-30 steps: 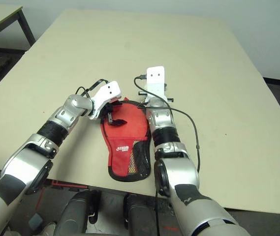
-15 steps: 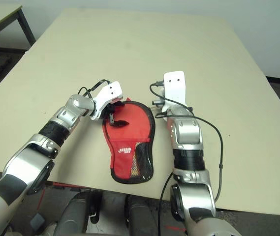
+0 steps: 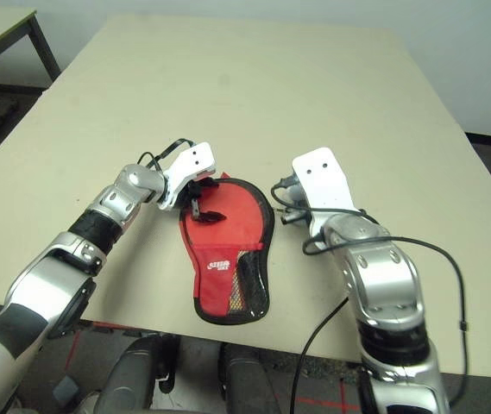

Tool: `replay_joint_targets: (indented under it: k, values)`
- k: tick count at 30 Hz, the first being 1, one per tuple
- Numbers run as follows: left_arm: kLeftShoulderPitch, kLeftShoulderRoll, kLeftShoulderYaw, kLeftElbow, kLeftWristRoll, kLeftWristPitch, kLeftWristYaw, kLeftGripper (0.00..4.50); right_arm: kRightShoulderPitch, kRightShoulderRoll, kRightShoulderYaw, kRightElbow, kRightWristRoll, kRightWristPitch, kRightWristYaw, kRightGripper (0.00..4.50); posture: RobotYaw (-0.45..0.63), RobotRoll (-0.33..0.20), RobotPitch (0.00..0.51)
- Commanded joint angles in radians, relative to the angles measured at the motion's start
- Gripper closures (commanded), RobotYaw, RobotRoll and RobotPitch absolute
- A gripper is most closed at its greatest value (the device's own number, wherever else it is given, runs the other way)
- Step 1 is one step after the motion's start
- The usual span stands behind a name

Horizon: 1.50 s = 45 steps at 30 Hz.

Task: Store the ping-pong paddle in its case and zip it.

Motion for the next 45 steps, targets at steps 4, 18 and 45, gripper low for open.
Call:
replay_joint_targets:
  k: [4,18,45]
  values:
    - [0.041,0.009,-0.052,0.106,0.063,0.014,0.008,0.00,0.174,-0.136,-0.093,-0.168,0.084,0.063,0.091,4.44,-0.09,0.000,0.186]
    - [0.023,0.002,-0.051,0.152,0.071,-0.021,0.010,0.00,0.417,-0.300,-0.318,-0.297,0.485,0.063,0.173,4.50,-0.13,0.000,0.185]
    - [0.068,0.053,-0.104,-0.221,0.007,0.047,-0.303,0.00,0.011,-0.064,-0.037,0.018,0.211,0.063,-0.090,4.50,-0.11,0.000,0.177]
